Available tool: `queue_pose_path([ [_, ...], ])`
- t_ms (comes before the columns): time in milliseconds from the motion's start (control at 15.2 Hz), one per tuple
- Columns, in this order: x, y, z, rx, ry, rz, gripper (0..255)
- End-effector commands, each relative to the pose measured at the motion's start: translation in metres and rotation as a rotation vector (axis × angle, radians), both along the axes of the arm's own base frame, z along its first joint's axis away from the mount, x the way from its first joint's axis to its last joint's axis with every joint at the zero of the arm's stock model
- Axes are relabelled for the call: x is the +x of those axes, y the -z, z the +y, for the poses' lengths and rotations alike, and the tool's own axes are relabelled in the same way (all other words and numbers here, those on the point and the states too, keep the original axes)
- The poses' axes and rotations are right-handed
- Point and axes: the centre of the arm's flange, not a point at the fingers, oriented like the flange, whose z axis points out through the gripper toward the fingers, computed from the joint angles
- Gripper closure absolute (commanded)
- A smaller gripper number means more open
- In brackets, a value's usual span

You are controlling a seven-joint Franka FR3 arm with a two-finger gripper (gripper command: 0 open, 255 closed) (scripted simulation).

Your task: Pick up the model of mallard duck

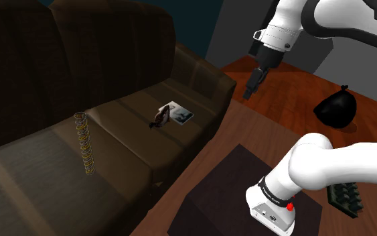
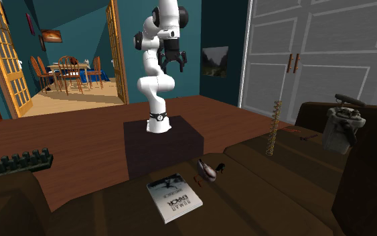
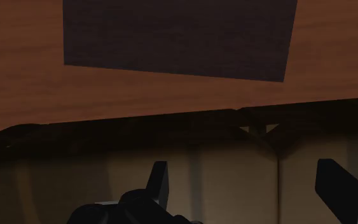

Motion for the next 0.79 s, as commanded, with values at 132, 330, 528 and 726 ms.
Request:
queue_pose_path([
  [132,0.025,0.013,-0.009,0.012,-0.031,0.018,0],
  [330,0.062,0.034,-0.021,0.031,-0.077,0.045,0],
  [528,0.1,0.056,-0.031,0.049,-0.123,0.072,0],
  [726,0.137,0.08,-0.038,0.068,-0.17,0.099,0],
])
